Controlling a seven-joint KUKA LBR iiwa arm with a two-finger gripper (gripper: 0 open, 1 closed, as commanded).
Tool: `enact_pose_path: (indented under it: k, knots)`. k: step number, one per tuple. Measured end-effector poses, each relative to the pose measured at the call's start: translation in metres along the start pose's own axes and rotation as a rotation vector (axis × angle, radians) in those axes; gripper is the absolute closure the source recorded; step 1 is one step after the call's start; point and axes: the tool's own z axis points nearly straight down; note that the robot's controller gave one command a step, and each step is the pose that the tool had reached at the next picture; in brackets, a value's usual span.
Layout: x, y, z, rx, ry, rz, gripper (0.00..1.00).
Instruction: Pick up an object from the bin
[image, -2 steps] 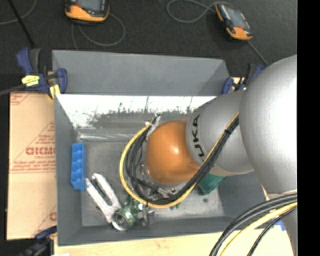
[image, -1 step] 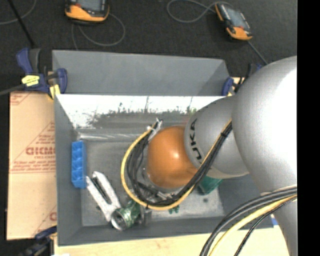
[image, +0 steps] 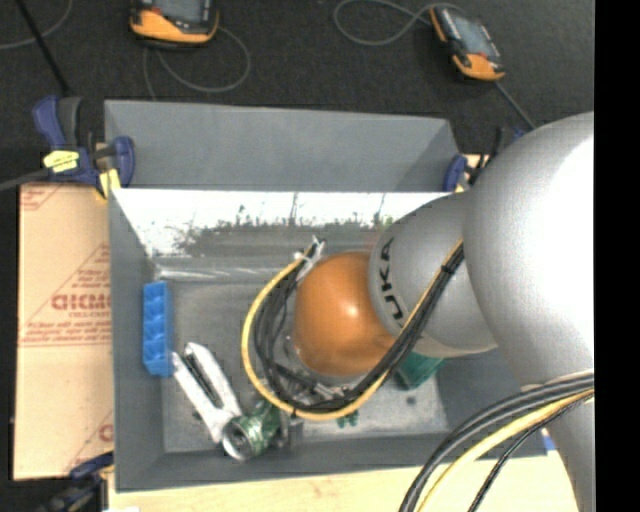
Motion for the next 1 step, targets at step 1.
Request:
enact_pose_path:
  k: [1]
  knots:
    - [0.0000,0.0000,0.0000,0.000,0.000,0.001,1.00]
